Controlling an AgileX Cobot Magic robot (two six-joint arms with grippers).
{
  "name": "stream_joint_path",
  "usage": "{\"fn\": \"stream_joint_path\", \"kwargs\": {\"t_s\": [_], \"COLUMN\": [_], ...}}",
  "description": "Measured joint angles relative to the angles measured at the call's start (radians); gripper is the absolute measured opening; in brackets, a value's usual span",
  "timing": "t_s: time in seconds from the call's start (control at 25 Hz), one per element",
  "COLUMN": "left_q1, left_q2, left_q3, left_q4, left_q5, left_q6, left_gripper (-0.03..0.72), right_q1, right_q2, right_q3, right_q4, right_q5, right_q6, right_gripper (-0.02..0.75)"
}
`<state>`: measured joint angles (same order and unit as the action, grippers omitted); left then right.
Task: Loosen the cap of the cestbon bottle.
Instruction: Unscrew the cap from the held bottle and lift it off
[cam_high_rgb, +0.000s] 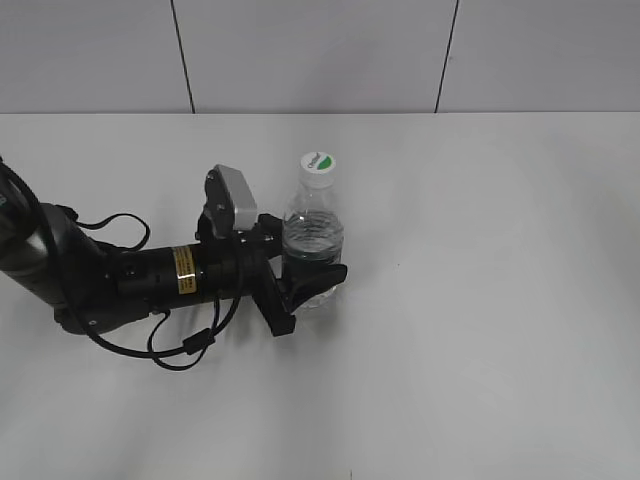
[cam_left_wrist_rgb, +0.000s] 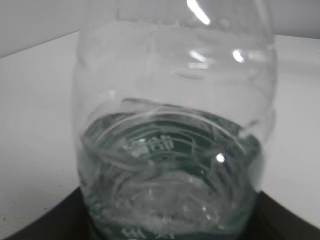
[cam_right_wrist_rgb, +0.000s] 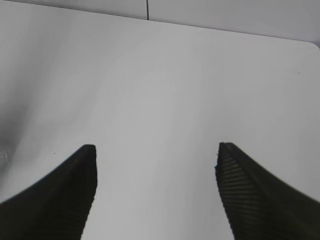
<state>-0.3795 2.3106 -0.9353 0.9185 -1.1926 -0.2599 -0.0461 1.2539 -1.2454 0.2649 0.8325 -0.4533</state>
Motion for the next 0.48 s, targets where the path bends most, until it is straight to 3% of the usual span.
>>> {"fn": "stream_joint_path", "kwargs": {"t_s": [0.24, 0.48], "left_q1": [0.0, 0.0], "left_q2": [0.0, 0.0], "left_q3": [0.0, 0.0], "left_q4": [-0.004, -0.007], "left_q5": [-0.001, -0.001], "left_q6": [0.0, 0.0], "left_gripper": [0.41, 0.41], "right_q1": [0.0, 0.009], "right_q2": [0.236, 0.404], "right_q3": [-0.21, -0.343], "right_q4": [0.001, -0.106], "right_q5": [0.167, 0.361], "right_q6": [0.058, 0.227], "right_gripper": [0.564, 0.564]}}
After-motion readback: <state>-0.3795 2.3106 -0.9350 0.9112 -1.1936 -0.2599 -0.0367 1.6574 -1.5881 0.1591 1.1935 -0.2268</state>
